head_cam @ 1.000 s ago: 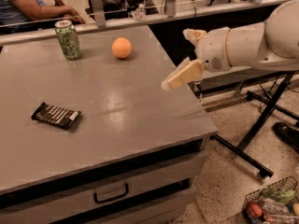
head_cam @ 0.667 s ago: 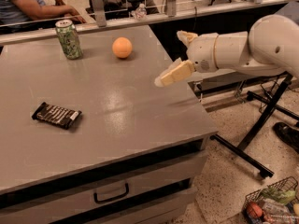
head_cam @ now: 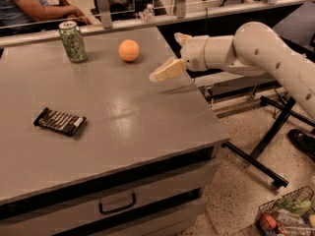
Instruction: Move orange near rxbar chocolate
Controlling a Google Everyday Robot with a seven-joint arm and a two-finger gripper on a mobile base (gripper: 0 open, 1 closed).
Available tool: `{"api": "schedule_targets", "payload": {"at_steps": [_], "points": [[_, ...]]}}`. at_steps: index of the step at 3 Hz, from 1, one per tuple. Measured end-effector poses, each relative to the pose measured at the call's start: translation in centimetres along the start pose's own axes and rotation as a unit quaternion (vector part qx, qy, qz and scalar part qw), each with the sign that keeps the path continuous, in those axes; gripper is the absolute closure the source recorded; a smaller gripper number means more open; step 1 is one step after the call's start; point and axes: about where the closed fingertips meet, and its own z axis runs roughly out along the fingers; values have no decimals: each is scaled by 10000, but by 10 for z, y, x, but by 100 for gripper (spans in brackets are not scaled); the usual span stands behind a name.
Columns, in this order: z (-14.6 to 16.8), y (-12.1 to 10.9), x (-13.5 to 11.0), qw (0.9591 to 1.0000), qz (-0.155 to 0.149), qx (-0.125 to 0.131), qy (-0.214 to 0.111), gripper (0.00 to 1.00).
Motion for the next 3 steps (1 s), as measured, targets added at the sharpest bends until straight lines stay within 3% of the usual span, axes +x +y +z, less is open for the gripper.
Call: {"api": "schedule_targets", "payload": {"at_steps": [1, 3], "points": [[30, -16, -2, 9996, 249, 84, 73, 0], [87, -28, -9, 9986, 494, -95, 159, 0]]}}
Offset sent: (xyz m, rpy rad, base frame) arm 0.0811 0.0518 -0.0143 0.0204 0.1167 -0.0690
